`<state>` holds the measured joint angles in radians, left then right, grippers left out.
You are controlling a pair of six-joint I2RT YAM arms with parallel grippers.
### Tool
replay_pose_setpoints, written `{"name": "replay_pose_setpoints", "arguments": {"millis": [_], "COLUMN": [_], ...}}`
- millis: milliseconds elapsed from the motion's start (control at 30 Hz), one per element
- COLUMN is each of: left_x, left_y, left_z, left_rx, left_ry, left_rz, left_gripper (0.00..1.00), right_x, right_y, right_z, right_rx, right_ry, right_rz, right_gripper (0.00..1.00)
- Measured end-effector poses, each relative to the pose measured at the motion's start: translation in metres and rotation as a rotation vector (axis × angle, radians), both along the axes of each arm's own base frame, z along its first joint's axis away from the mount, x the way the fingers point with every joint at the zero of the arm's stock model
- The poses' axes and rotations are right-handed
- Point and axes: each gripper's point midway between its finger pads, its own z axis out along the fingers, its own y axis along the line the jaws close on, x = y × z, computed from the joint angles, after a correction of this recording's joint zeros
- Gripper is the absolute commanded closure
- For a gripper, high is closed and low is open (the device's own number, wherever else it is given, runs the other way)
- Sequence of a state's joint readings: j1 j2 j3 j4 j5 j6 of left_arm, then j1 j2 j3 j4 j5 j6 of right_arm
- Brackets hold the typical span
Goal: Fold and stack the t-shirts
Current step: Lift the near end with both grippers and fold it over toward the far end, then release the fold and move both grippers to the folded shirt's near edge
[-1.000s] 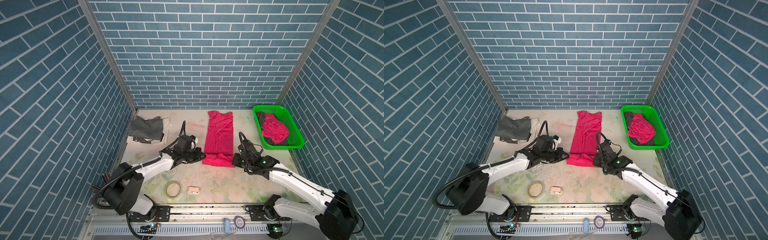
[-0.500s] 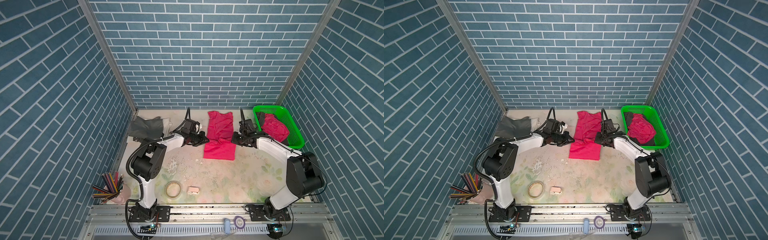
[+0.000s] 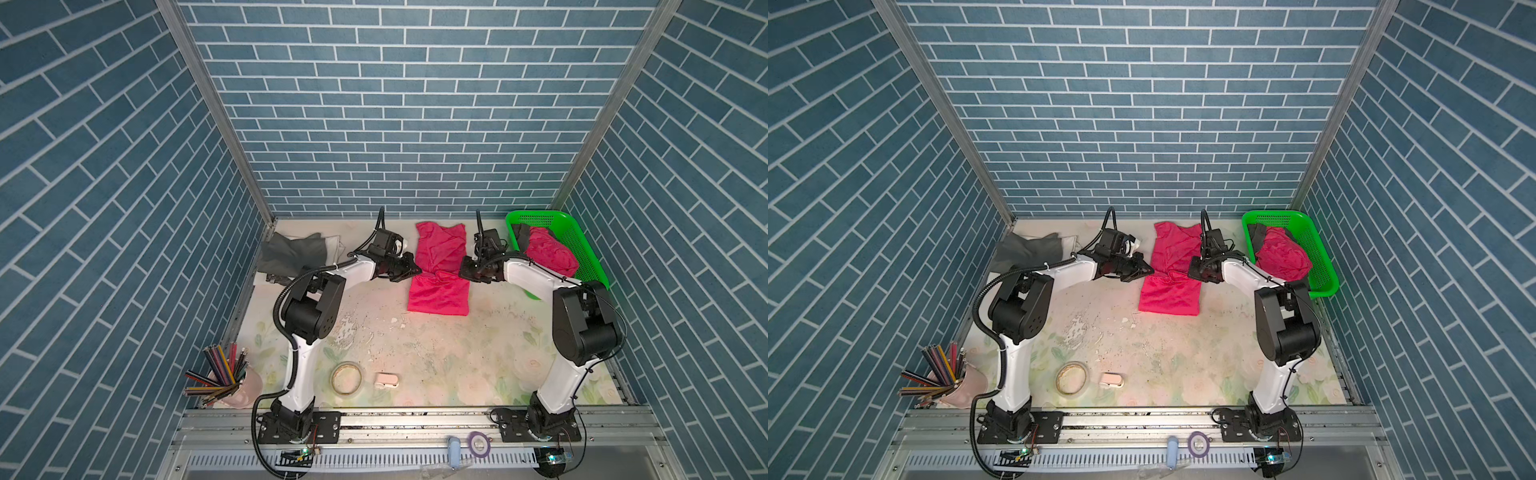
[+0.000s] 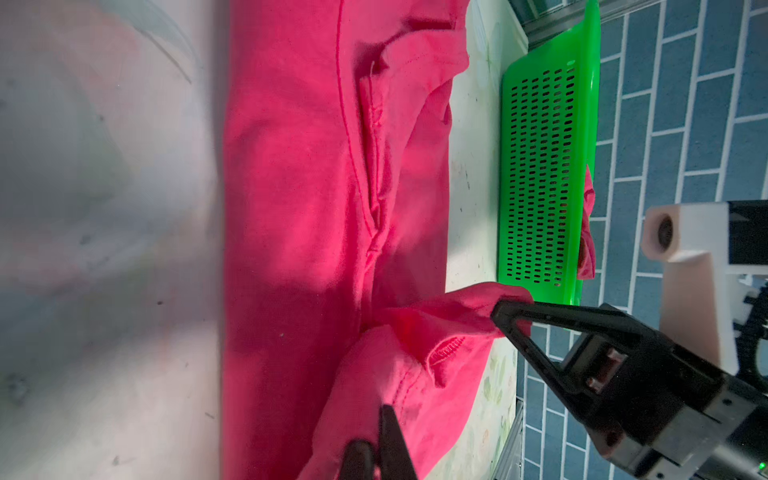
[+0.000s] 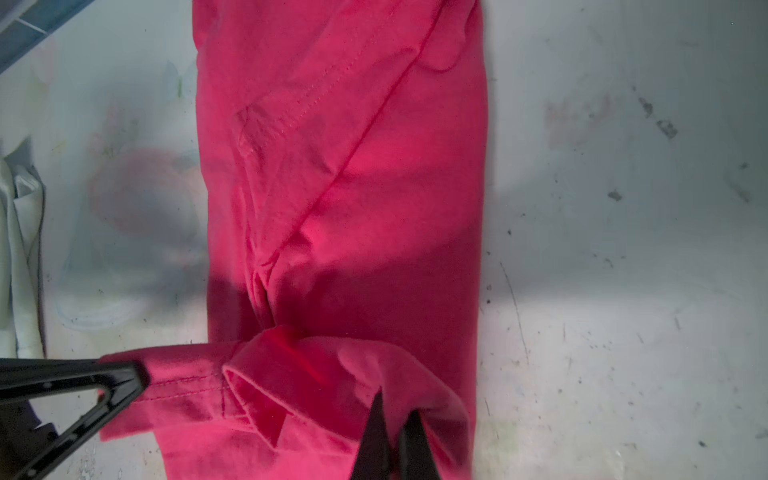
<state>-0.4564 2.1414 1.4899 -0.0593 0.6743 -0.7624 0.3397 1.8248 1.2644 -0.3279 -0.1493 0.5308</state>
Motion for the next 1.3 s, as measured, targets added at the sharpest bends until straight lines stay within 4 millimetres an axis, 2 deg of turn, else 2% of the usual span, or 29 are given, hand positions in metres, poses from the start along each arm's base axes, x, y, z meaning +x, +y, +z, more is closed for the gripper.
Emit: {"name": "replay_pose_setpoints", "arguments": {"millis": [33, 67, 100, 167, 267, 400, 500, 600, 667, 700, 733, 800, 833, 900, 1033, 1100, 1200, 1300], "left_x": [0.004, 0.008, 0.013, 0.019, 0.027, 0.046, 0.074, 0.093, 0.087, 0.077, 0.060, 0.027, 0.009, -0.024, -0.085, -0.111, -0.137, -0.141], "left_y": [0.000, -0.001, -0.002, -0.004, -0.008, 0.000, 0.018, 0.036, 0.047, 0.051, 0.054, 0.057, 0.058, 0.059, 0.060, 0.062, 0.063, 0.062], "left_z": [-0.002, -0.003, -0.004, -0.006, 0.002, 0.028, 0.061, 0.106, 0.137, 0.150, 0.159, 0.163, 0.158, 0.131, 0.046, 0.015, -0.007, -0.010], "left_rx": [0.000, -0.001, -0.003, -0.020, -0.119, -0.244, -0.299, -0.327, -0.322, -0.318, -0.312, -0.298, -0.289, -0.253, -0.114, -0.052, -0.003, 0.004], "left_ry": [0.001, 0.000, -0.001, 0.016, 0.067, 0.112, 0.079, -0.013, -0.076, -0.107, -0.128, -0.146, -0.148, -0.110, 0.044, 0.103, 0.143, 0.132], "left_rz": [0.003, 0.005, 0.008, 0.019, 0.043, 0.105, 0.155, 0.180, 0.187, 0.185, 0.177, 0.153, 0.140, 0.116, 0.069, 0.045, 0.013, 0.003], "left_gripper": [1.00, 0.87, 0.65, 0.13, 0.12, 0.11, 0.11, 0.11, 0.11, 0.12, 0.11, 0.11, 0.11, 0.11, 0.12, 0.11, 0.12, 0.12], "right_x": [0.004, 0.006, 0.010, 0.018, 0.031, 0.054, 0.070, 0.063, 0.047, 0.036, 0.023, -0.001, -0.014, -0.041, -0.097, -0.120, -0.148, -0.161], "right_y": [-0.001, -0.002, -0.003, -0.005, -0.009, -0.018, -0.017, -0.009, -0.007, -0.006, -0.005, -0.004, -0.002, -0.001, -0.004, -0.009, -0.018, -0.024], "right_z": [0.000, 0.000, 0.000, 0.001, 0.008, 0.040, 0.076, 0.108, 0.123, 0.127, 0.129, 0.123, 0.118, 0.099, 0.042, 0.012, -0.025, -0.043], "right_rx": [0.003, 0.004, 0.010, 0.033, 0.128, 0.283, 0.349, 0.392, 0.408, 0.412, 0.411, 0.388, 0.372, 0.324, 0.221, 0.170, 0.122, 0.111], "right_ry": [-0.002, -0.002, -0.003, -0.001, 0.007, -0.028, -0.094, -0.147, -0.174, -0.184, -0.187, -0.181, -0.172, -0.149, -0.046, 0.013, 0.095, 0.133], "right_rz": [-0.003, -0.005, -0.009, -0.012, -0.036, -0.073, -0.069, -0.041, -0.023, -0.015, -0.008, -0.001, -0.001, 0.001, 0.007, 0.004, -0.001, -0.020], "right_gripper": [0.90, 0.85, 0.78, 0.64, 0.45, 0.43, 0.40, 0.32, 0.27, 0.27, 0.27, 0.23, 0.23, 0.23, 0.22, 0.23, 0.23, 0.25]}}
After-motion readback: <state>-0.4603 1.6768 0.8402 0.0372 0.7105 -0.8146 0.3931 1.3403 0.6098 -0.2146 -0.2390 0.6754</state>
